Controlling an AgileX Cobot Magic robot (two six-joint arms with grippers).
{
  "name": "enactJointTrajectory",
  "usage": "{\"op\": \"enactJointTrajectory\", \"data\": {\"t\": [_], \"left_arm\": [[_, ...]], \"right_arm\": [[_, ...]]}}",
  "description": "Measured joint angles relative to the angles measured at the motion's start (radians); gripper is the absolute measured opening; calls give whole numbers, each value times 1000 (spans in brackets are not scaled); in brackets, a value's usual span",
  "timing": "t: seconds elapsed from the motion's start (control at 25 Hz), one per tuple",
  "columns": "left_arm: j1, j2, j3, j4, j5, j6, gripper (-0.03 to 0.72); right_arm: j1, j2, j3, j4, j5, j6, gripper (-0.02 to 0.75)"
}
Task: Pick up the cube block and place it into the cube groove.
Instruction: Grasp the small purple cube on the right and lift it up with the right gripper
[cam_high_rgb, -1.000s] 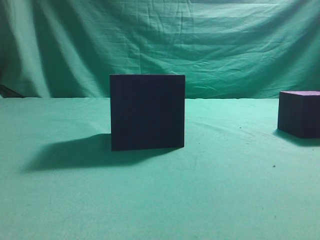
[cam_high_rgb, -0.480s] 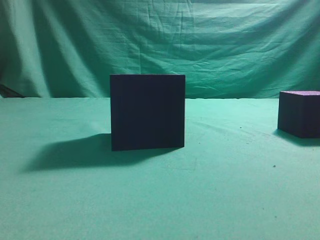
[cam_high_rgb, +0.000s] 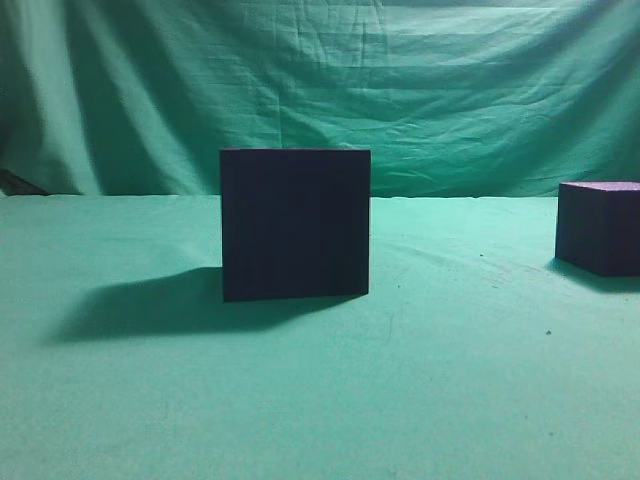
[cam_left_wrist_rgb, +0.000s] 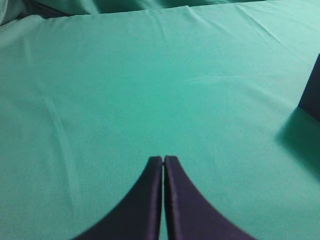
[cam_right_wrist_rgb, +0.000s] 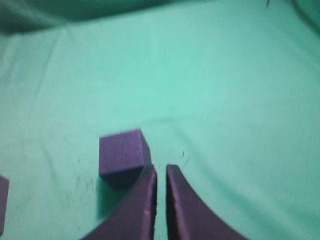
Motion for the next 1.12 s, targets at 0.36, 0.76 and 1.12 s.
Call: {"op": "enactJointTrajectory", "data": {"t": [0.36,0.76,1.12], "left_arm": [[0,0,0,0,0,0,0],[0,0,0,0,0,0,0],[0,0,0,0,0,0,0]], "right_arm": [[104,442,-262,119,282,-295,0],[214,863,-581,-10,470,-156,295],[216,1099,-679,-100,459,-4,636]]}}
